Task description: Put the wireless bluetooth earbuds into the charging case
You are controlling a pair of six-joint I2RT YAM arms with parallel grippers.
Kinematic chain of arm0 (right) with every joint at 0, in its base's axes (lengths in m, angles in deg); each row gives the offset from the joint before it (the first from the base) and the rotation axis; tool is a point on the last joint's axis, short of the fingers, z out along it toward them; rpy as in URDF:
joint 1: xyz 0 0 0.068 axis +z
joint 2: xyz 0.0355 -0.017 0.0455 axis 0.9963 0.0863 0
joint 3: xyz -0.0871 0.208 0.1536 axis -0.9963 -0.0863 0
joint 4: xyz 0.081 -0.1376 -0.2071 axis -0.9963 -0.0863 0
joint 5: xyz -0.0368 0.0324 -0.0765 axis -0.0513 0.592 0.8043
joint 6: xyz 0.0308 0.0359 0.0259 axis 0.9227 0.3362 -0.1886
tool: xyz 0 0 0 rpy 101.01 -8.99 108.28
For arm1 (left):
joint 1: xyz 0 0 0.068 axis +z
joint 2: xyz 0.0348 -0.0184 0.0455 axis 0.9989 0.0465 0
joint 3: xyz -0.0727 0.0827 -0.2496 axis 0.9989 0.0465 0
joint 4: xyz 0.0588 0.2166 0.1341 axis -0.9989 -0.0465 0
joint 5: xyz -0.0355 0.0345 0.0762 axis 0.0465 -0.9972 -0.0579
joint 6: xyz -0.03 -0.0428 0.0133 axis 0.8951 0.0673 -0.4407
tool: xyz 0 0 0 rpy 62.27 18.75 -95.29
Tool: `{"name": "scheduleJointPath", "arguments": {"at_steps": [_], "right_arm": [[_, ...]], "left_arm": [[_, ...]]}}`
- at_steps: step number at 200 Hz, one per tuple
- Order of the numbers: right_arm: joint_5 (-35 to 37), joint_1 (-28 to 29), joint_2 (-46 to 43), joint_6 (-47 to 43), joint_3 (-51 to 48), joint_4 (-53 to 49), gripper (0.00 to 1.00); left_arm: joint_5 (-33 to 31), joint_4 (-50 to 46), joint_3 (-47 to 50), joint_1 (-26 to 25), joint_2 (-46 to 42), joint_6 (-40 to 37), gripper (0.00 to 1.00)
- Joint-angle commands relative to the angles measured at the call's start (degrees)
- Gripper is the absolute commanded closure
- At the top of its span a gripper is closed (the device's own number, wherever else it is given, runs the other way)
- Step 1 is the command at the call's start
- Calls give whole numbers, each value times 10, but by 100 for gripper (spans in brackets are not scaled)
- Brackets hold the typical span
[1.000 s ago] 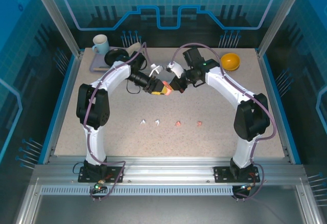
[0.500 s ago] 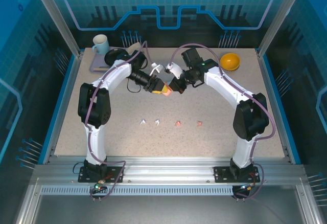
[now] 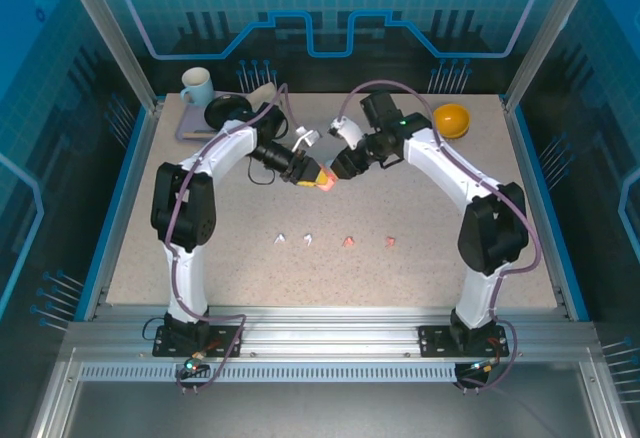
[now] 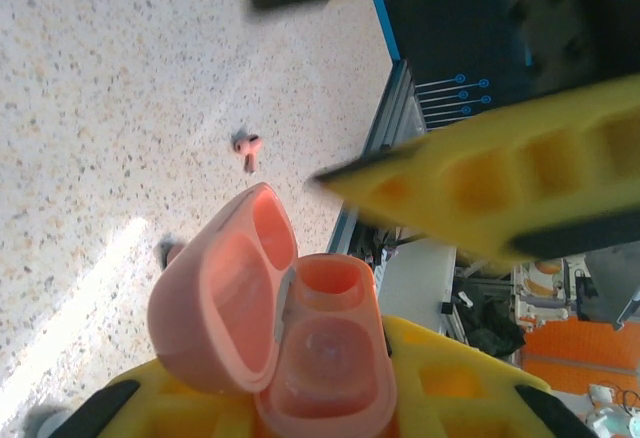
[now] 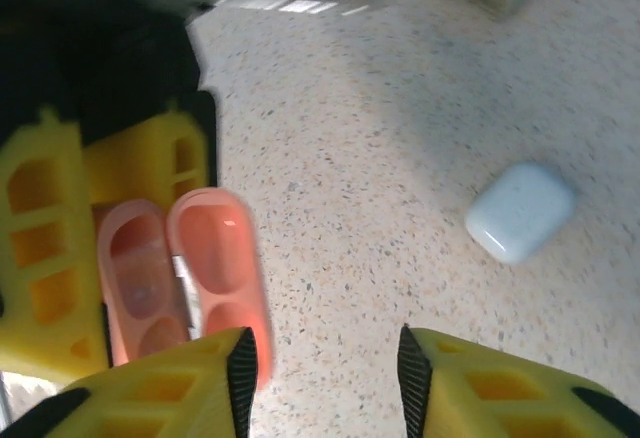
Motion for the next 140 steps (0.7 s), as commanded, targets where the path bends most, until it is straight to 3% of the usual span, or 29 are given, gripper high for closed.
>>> {"name": "scheduleJointPath", "arguments": {"at_steps": [1, 40, 66, 80, 102, 122, 140], "right_arm": [[17, -23, -75, 72, -17, -3, 48], [88, -26, -162, 254, -118, 30, 42], [147, -9, -228, 395, -213, 66, 40], [178, 9, -261, 454, -257, 80, 40], [233, 37, -299, 525, -306, 84, 39], [278, 55, -313, 578, -324, 61, 39], [312, 68, -323, 629, -336, 42, 40]], "left_arm": [[10, 75, 50, 1, -67, 39, 100], [-94, 349, 227, -4, -218, 170, 100], [-211, 526, 359, -30, -319, 208, 100], [-264, 633, 430, -56, -374, 195, 100], [-401, 835, 567, -125, -451, 135, 100], [-502, 936, 630, -154, -480, 157, 100], [-568, 1086, 707, -181, -495, 153, 100]]}}
